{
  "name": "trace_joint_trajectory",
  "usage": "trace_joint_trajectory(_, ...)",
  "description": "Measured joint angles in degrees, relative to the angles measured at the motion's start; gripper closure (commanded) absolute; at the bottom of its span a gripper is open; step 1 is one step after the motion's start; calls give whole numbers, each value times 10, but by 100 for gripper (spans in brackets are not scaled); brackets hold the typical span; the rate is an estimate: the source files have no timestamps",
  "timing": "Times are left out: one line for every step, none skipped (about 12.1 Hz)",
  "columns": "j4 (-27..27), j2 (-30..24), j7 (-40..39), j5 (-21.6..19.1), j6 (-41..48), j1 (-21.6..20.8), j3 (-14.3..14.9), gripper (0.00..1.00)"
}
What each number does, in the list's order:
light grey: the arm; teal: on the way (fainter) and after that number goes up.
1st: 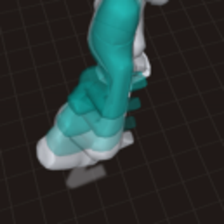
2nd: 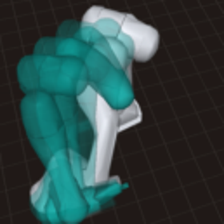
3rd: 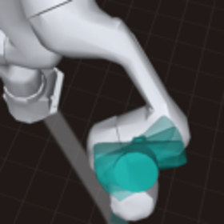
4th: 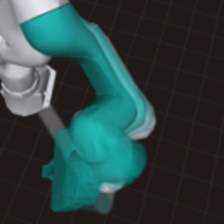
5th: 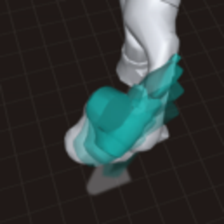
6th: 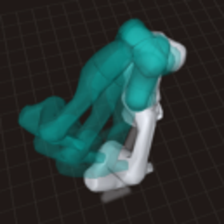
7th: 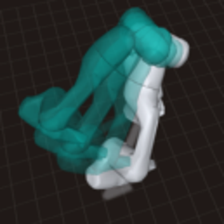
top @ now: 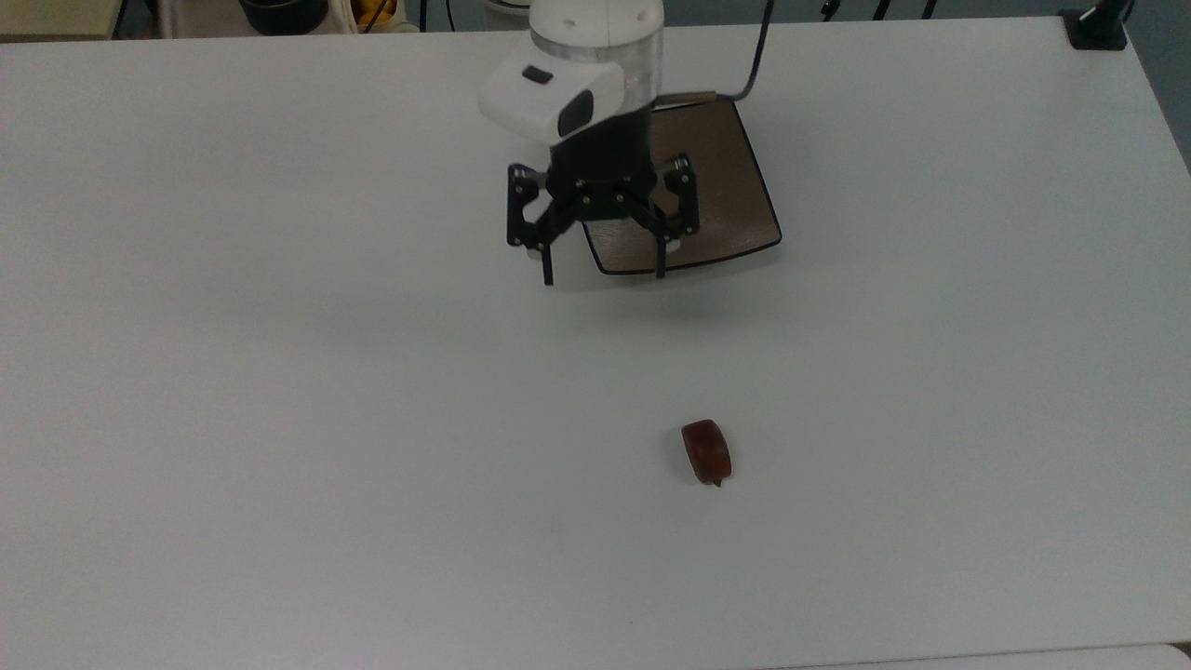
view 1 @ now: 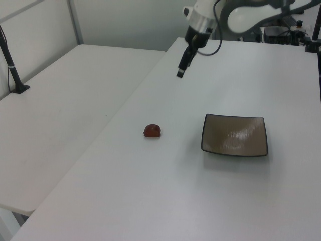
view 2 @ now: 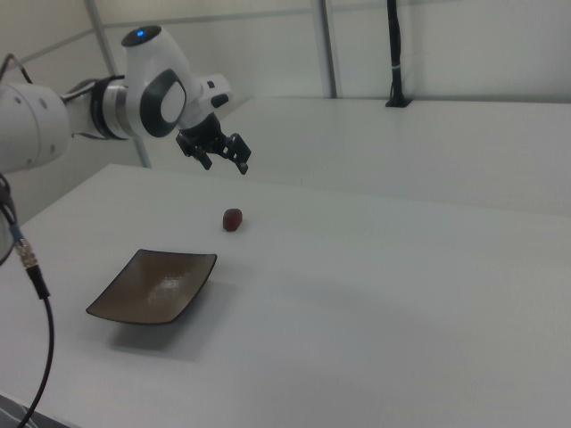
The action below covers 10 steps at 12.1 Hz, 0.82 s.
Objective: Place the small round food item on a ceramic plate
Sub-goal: 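Move the open gripper over toward the reddish-brown food item, then lower the open gripper around the food item and close it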
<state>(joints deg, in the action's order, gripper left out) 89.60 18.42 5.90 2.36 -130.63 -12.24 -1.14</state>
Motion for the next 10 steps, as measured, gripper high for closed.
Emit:
trace_joint_trajectory(-8, 24, 1, 0, -42, 0, -9, 0)
trace_joint_trajectory(-16, 46, 1, 1, -77, -1, -17, 0)
trace_joint_trajectory(-29, 65, 1, 2, -92, -2, -21, 0)
trace_joint_trajectory(-53, 89, 2, 5, -95, -3, -26, 0)
trace_joint_trajectory(-73, 108, 11, 20, -95, -6, -29, 0)
trace_joint_trajectory(-95, 130, 33, 44, -96, -11, -32, 0)
trace_joint_trajectory(-111, 152, 57, 67, -111, -17, -33, 0)
trace_joint_trajectory(-119, 173, 81, 90, -137, -23, -34, 0)
trace_joint_trajectory(-124, 192, 95, 109, -153, -26, -37, 0)
trace_joint_trajectory(-131, 208, 102, 121, -163, -28, -40, 0)
